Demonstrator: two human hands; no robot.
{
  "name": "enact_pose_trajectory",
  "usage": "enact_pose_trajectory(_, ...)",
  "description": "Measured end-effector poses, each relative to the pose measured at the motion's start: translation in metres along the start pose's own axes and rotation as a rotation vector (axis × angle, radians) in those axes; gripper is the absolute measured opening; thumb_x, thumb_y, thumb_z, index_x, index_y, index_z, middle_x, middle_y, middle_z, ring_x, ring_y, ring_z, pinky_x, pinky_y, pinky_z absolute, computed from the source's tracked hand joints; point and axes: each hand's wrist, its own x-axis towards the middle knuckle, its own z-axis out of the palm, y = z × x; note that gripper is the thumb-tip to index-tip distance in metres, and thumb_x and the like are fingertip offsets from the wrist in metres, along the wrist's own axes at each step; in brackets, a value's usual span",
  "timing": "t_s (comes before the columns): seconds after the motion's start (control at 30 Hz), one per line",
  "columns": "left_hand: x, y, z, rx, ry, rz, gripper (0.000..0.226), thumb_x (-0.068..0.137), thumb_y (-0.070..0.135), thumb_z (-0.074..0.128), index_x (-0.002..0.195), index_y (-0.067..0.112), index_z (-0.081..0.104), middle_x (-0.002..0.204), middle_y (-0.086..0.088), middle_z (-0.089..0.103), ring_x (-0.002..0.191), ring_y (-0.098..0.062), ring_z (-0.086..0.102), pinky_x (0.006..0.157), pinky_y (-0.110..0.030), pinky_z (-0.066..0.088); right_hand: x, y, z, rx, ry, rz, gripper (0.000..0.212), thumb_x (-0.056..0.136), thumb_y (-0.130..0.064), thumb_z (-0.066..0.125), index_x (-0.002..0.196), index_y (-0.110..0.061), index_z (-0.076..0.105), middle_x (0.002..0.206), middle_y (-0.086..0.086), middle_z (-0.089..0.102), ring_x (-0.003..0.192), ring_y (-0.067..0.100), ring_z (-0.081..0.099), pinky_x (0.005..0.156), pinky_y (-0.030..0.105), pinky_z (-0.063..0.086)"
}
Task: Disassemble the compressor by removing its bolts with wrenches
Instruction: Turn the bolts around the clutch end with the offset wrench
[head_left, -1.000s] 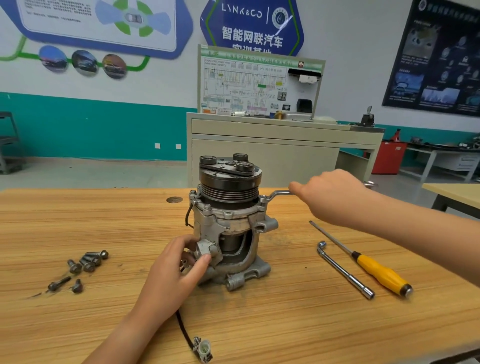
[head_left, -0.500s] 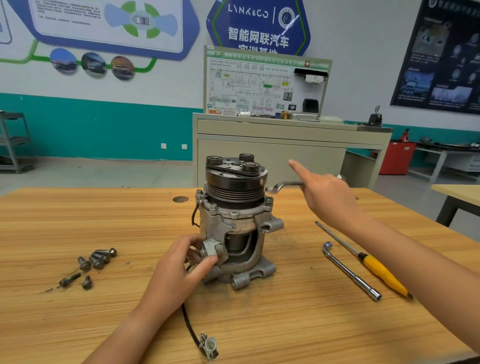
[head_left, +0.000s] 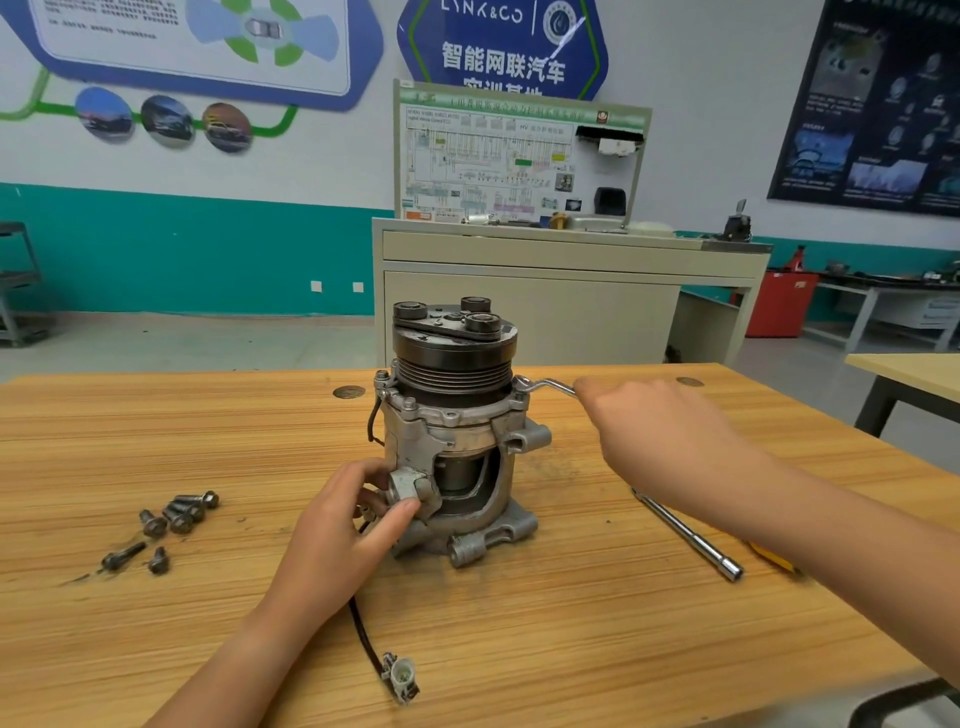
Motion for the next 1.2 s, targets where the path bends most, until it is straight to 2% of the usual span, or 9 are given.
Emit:
enact_pose_trajectory(0.17, 0.0, -0.001, 0.0, 0.01, -0.005, -0.013, 0.029, 0.081, 0.025, 0.069, 0.105, 0.029, 0.054, 0.097, 0.012, 0.06, 0.085, 0.002, 0.057, 0.071, -0.009, 0.042, -0.002, -0.028, -0.013, -0.142, -0.085, -0.081, 0.057, 0.089, 0.008, 0.037, 0.14, 0.011, 0.011, 0.106, 0.017, 0.058, 0.087, 0.031, 0.06, 0.038, 0.028, 0.02)
enact_pose_trajectory(0.3, 0.0, 0.0, 0.0, 0.018, -0.005, -0.01, 0.03, 0.081, 0.026, 0.068, 0.106, 0.029, 0.053, 0.096, 0.013, 0.06, 0.086, 0.004, 0.056, 0.071, -0.013, 0.042, 0.002, -0.008, -0.006, -0.157, 0.002, -0.12, 0.052, 0.094, -0.01, 0.036, 0.141, 0.0, 0.016, 0.062, 0.0, 0.04, 0.049, 0.015, 0.037, 0.038, 0.026, 0.022)
enact_pose_trajectory(0.5, 0.001, 0.001, 0.0, 0.013, -0.002, -0.008, 0.03, 0.08, 0.024, 0.069, 0.103, 0.032, 0.053, 0.096, 0.013, 0.06, 0.087, 0.003, 0.057, 0.071, -0.009, 0.043, 0.037, 0.03, 0.006, -0.183, 0.026, -0.188, 0.031, 0.09, -0.004, 0.043, 0.119, -0.014, 0.039, 0.06, -0.003, 0.036, 0.048, 0.013, 0.034, 0.04, 0.024, 0.024)
enact_pose_trajectory(0.57, 0.001, 0.002, 0.0, 0.005, -0.002, 0.0, 0.031, 0.08, 0.023, 0.07, 0.099, 0.038, 0.051, 0.096, 0.014, 0.059, 0.088, 0.003, 0.057, 0.073, -0.007, 0.042, 0.057, 0.035, 0.017, -0.136, 0.035, -0.209, 0.032, 0.089, 0.0, 0.043, 0.118, -0.013, 0.041, 0.066, -0.003, 0.039, 0.058, 0.016, 0.042, 0.05, 0.026, 0.036)
enact_pose_trajectory(0.63, 0.002, 0.003, -0.001, 0.007, 0.001, 0.012, 0.032, 0.079, 0.022, 0.07, 0.097, 0.04, 0.049, 0.097, 0.014, 0.058, 0.088, 0.002, 0.057, 0.074, -0.006, 0.041, 0.077, 0.033, 0.031, -0.094, 0.122, -0.258, 0.03, 0.09, 0.002, 0.04, 0.117, -0.012, 0.045, 0.079, 0.001, 0.051, 0.074, 0.021, 0.049, 0.075, 0.031, 0.043)
enact_pose_trajectory(0.73, 0.003, 0.004, -0.002, 0.005, 0.013, 0.025, 0.032, 0.078, 0.021, 0.071, 0.096, 0.038, 0.051, 0.096, 0.013, 0.058, 0.086, 0.001, 0.057, 0.074, -0.007, 0.042, 0.102, 0.02, 0.047, -0.008, 0.225, -0.293, 0.032, 0.092, 0.002, 0.038, 0.121, -0.01, 0.048, 0.106, 0.007, 0.061, 0.098, 0.024, 0.054, 0.101, 0.034, 0.032)
enact_pose_trajectory(0.83, 0.002, 0.005, -0.003, -0.008, 0.018, 0.025, 0.031, 0.079, 0.019, 0.071, 0.096, 0.036, 0.052, 0.096, 0.011, 0.058, 0.085, 0.0, 0.058, 0.074, -0.008, 0.042, 0.102, 0.016, 0.045, 0.229, 0.288, -0.231, 0.034, 0.096, -0.006, 0.04, 0.129, -0.012, 0.048, 0.116, 0.009, 0.061, 0.104, 0.026, 0.056, 0.087, 0.035, 0.045)
enact_pose_trajectory(1.0, 0.002, 0.003, -0.001, 0.006, 0.025, 0.031, 0.028, 0.079, 0.019, 0.071, 0.099, 0.03, 0.054, 0.096, 0.011, 0.057, 0.086, 0.001, 0.057, 0.073, -0.011, 0.044, 0.052, 0.029, 0.024, 0.708, 0.423, 0.02, 0.042, 0.098, -0.017, 0.041, 0.139, -0.013, 0.033, 0.074, 0.011, 0.063, 0.064, 0.026, 0.059, 0.058, 0.036, 0.048)
enact_pose_trajectory(1.2, 0.002, 0.004, 0.0, 0.002, 0.036, 0.018, 0.026, 0.079, 0.018, 0.071, 0.1, 0.023, 0.056, 0.098, 0.009, 0.057, 0.085, 0.003, 0.057, 0.071, -0.004, 0.04, 0.007, 0.024, 0.005, 0.223, 0.0, -0.057, 0.035, 0.097, -0.02, 0.038, 0.131, -0.025, 0.039, 0.067, -0.007, 0.046, 0.058, 0.01, 0.044, 0.047, 0.026, 0.036)
